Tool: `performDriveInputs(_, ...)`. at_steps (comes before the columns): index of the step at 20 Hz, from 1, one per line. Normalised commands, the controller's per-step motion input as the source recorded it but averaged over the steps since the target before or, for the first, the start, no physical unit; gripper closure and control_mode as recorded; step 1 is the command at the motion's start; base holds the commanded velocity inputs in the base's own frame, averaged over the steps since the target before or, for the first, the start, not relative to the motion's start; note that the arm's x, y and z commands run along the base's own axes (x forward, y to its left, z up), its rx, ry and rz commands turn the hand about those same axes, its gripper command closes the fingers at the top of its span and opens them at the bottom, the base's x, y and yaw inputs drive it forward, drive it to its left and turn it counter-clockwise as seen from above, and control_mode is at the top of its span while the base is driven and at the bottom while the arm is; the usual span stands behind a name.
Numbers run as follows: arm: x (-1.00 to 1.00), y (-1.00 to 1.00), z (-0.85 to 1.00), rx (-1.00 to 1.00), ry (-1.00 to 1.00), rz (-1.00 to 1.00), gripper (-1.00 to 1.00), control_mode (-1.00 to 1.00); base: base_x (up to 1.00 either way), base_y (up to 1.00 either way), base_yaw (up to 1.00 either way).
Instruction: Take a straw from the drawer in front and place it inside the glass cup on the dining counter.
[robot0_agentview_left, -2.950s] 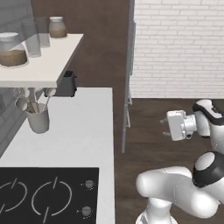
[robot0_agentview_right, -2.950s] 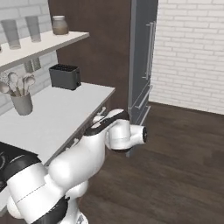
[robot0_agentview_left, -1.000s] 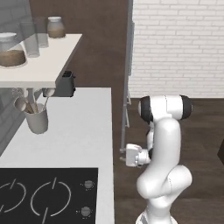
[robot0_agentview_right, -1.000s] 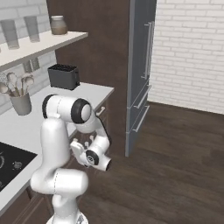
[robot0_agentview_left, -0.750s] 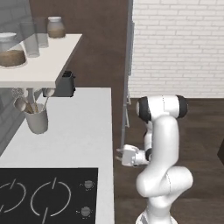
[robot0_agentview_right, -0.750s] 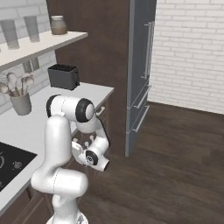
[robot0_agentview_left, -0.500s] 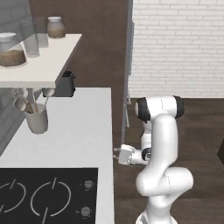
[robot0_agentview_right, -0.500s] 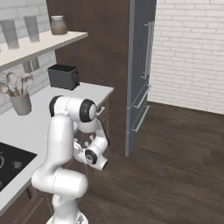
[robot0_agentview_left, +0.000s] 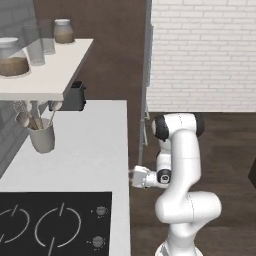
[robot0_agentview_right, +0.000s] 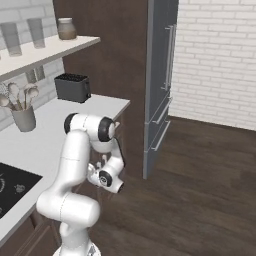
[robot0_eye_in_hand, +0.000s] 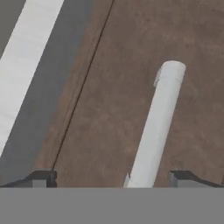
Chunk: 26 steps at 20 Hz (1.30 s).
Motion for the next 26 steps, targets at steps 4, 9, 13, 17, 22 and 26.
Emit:
performDriveInputs(4, 0.32, 0.10, -0.35, 0.00, 0.00, 0.00, -1.00, -1.00, 0.00, 0.00, 0.00)
performDriveInputs(9, 0.10, 0.38, -0.05, 0.00, -0.01, 0.00, -1.00, -1.00, 0.00, 0.00, 0.00)
performDriveInputs(13, 0.14, 0.50, 0.00, 0.00, 0.00, 0.00, -1.00, -1.00, 0.00, 0.00, 0.00)
performDriveInputs(17, 0.27, 0.52, 0.00, 0.00, 0.00, 0.00, -1.00, -1.00, 0.00, 0.00, 0.00)
performDriveInputs(22, 0.20, 0.28, 0.00, 0.00, 0.00, 0.00, 1.00, -1.00, 0.00, 0.00, 0.00)
performDriveInputs(26, 0.16, -0.05, 0.04, 0.00, 0.00, 0.00, 1.00, -1.00, 0.00, 0.00, 0.00)
